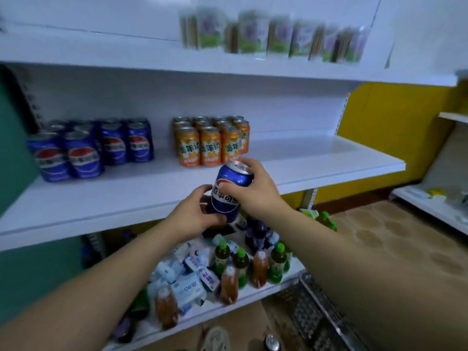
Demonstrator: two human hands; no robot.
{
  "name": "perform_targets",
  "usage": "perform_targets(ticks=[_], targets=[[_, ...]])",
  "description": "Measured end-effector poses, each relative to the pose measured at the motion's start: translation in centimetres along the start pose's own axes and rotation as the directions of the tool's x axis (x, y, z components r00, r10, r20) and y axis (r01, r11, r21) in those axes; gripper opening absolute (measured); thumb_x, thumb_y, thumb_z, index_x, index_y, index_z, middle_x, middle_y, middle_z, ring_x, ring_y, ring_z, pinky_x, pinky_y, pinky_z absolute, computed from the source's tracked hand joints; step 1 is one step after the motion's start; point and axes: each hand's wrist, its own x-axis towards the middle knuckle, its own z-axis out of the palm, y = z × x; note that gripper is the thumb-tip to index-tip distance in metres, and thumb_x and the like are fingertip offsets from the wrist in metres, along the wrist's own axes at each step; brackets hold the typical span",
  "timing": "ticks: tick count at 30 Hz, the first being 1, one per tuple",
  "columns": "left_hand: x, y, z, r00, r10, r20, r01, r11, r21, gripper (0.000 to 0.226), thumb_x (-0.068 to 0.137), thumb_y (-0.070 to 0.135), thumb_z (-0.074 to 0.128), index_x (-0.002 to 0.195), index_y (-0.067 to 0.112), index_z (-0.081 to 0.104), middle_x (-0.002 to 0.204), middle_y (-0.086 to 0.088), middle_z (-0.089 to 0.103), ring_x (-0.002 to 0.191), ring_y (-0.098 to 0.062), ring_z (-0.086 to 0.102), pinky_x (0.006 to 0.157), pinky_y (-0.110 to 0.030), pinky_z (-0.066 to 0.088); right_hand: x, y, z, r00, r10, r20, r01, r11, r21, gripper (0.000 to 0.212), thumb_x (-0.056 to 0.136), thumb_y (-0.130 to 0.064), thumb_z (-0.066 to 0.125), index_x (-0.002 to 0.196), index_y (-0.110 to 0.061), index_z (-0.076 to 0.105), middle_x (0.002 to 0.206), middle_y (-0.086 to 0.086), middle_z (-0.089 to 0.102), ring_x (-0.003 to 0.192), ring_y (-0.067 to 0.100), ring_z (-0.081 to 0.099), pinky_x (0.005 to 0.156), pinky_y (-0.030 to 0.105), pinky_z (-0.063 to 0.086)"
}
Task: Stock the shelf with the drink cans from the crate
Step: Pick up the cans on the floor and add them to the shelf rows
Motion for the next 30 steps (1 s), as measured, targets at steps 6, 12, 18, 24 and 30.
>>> perform_targets(ticks=[6,12,18,24,30], targets=[[-1.5,-4.0,-11.9,0.97,-0.13,-0.207,0.2,0.909,0.365,0.075,0.084,0.041,0.068,0.146,0.023,0.031,0.147,-0.005,0.04,0.129,-0.022,0.045,0.096,-0.03,0.04,3.4,-5.2,7.8,0.988,-0.057,0.141,0.058,0.998,-0.002,0.077,0.079,-0.024,0.078,0.143,-0.024,0.035,0.136,0.0,0.048,0.121,0.021,0.051,0.098,0.036,0.048],[-2.9,-10.4,-21.2,0.909,-0.279,-0.31,0.417,0.608,0.676,0.073,0.09,0.065,0.038,0.149,0.023,0.027,0.158,-0.002,0.022,0.143,-0.024,0.024,0.116,-0.043,0.021,6.7,-7.0,14.4,0.962,-0.064,0.265,0.069,0.998,-0.009,0.073,0.079,-0.018,0.077,0.139,-0.022,0.037,0.132,-0.001,0.05,0.116,0.017,0.049,0.096,0.037,0.046],[-2.2,-13.0,-22.4,0.887,-0.294,-0.355,0.457,0.461,0.761,0.076,0.087,0.074,0.015,0.152,0.037,0.003,0.161,0.008,-0.006,0.148,-0.022,-0.003,0.117,-0.055,0.001,10.4,-6.5,19.6,0.951,-0.072,0.301,0.074,0.997,0.004,0.073,0.077,-0.016,0.078,0.137,-0.026,0.038,0.113,-0.01,0.052,0.103,0.009,0.049,0.089,0.03,0.044],[-2.1,-13.6,-22.3,0.892,-0.27,-0.363,0.45,0.457,0.767,0.077,0.086,0.075,0.013,0.151,0.037,0.002,0.161,0.009,-0.006,0.148,-0.02,-0.005,0.118,-0.053,0.0,13.9,-6.0,24.3,0.953,-0.098,0.287,0.095,0.995,0.023,0.065,0.078,-0.015,0.078,0.132,-0.023,0.044,0.129,-0.003,0.055,0.119,0.019,0.054,0.096,0.034,0.046],[-2.0,-13.9,-22.5,0.892,-0.268,-0.364,0.45,0.458,0.767,0.077,0.085,0.075,0.014,0.151,0.038,0.002,0.161,0.009,-0.006,0.148,-0.019,-0.006,0.118,-0.054,-0.001,16.2,-5.7,27.3,0.954,-0.131,0.27,0.127,0.991,0.032,0.074,0.08,-0.019,0.078,0.143,-0.019,0.039,0.139,-0.002,0.052,0.125,0.018,0.05,0.101,0.034,0.045]])
